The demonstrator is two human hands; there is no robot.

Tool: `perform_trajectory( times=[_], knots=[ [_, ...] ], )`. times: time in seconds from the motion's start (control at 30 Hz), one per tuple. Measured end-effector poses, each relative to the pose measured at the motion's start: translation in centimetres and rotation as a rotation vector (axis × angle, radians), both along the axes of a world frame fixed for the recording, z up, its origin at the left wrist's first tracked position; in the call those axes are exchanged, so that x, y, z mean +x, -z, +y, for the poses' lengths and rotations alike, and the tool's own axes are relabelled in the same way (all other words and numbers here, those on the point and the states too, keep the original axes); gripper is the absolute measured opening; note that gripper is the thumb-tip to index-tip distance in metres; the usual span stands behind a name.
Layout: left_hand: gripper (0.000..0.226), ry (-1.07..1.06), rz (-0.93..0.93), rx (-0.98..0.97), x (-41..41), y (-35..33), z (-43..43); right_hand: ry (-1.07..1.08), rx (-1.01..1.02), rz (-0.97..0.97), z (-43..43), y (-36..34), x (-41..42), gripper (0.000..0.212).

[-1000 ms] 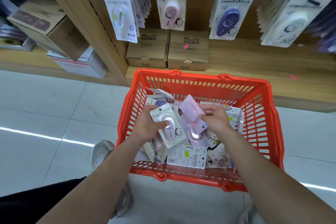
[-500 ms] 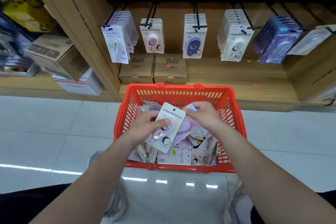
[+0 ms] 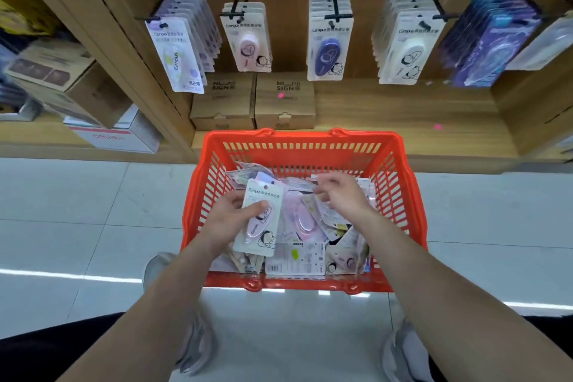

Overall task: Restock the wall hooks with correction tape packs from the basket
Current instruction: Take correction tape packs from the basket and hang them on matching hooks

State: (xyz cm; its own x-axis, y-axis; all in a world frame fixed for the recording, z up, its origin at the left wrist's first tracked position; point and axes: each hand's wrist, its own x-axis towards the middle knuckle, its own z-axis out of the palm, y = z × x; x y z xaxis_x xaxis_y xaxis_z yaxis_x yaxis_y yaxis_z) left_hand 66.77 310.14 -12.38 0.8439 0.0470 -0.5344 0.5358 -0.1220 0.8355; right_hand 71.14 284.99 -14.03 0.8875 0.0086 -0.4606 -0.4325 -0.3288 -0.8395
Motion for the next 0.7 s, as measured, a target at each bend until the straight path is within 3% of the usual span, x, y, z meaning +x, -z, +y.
perform_trajectory(
  times=[0.1,0.17,0.33,0.6,0.7],
  knots=[
    [0.047,-0.112,0.053,0.056,0.6,2.0,0.9,-0.186,-0.218,0.024,-0.5,4.3,0.2,0.021],
    [0.046,-0.143,0.061,0.094,1.0,3.3,1.0,-0.257,-0.255,0.043,-0.1,6.2,0.4,0.026],
    [0.045,-0.078,0.066,0.124,2.1,5.8,0.6,-0.511,-0.572,-0.097,0.8,8.8,0.8,0.046],
    [0.024,-0.051,0.039,0.074,3.0,7.6,-0.1,-0.66,-0.554,-0.025,0.6,9.6,3.4,0.083],
    [0.029,-0.056,0.047,0.072,2.9,7.4,-0.3,-0.675,-0.557,-0.077,1.9,9.3,3.7,0.074]
  ],
)
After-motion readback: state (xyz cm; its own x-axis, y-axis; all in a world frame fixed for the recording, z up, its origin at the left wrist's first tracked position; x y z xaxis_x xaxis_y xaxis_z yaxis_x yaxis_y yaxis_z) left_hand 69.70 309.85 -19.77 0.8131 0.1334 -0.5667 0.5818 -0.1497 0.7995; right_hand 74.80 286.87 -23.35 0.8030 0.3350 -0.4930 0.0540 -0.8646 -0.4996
